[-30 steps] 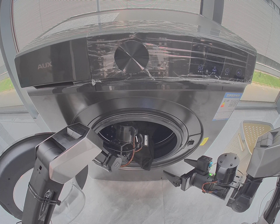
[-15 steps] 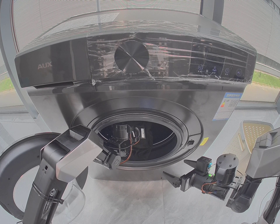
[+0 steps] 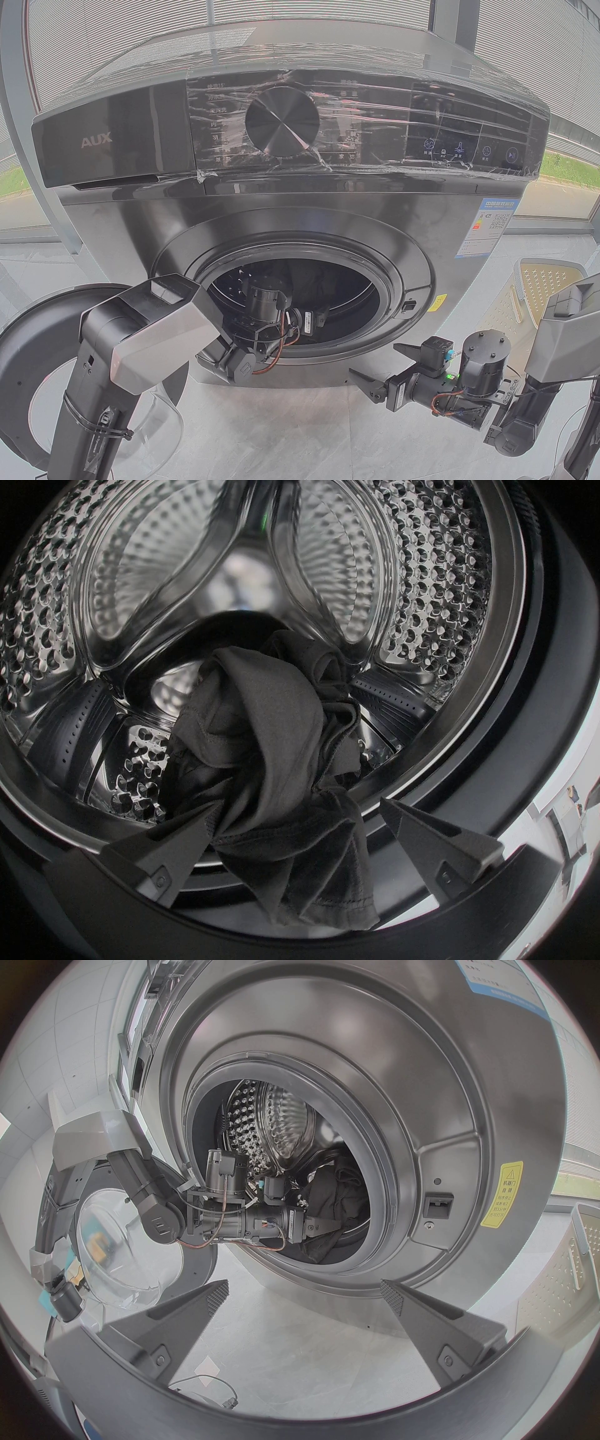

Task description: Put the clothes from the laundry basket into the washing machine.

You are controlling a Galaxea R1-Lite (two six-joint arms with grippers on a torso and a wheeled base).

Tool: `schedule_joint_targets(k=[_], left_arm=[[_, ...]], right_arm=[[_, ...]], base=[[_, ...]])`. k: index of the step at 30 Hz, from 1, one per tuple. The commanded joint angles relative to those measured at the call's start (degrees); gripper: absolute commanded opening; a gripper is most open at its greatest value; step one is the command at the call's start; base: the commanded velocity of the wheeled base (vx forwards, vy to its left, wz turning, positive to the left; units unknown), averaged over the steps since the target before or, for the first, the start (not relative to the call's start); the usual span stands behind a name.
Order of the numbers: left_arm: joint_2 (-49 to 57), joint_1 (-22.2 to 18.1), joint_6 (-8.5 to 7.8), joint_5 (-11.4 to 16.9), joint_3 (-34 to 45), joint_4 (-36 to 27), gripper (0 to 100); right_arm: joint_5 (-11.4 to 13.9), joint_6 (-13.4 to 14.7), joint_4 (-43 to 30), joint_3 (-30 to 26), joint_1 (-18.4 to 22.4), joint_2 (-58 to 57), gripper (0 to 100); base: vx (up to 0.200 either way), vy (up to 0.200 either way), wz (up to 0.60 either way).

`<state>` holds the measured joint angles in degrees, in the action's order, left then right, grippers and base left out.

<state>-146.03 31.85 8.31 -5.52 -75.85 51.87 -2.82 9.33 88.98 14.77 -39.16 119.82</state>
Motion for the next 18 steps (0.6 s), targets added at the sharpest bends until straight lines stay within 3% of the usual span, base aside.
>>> schedule_joint_targets(k=[1, 7, 8, 18], left_arm=[[-1.63, 0.05, -0.23, -0.01, -0.18, -0.02, 100], [-3.73, -0.13, -0.67, -0.1, -1.14, -0.63, 100], [-4.26, -0.13, -0.84, -0.1, -1.14, -0.45, 0], [-4.0, -1.36, -0.14, -1.6, -11.25, -0.28, 0]], right_arm=[[0.0, -0.01, 0.58, 0.08, -0.04, 0.06, 100], [0.0, -0.01, 0.58, 0.08, -0.13, -0.03, 100], [0.0, -0.01, 0.58, 0.08, -0.04, -0.03, 100], [0.0, -0.01, 0.58, 0.17, -0.04, -0.03, 100]], base=[[0.0, 0.0, 0.0], [0.0, 0.0, 0.0], [0.0, 0.0, 0.0], [0.0, 0.0, 0.0]])
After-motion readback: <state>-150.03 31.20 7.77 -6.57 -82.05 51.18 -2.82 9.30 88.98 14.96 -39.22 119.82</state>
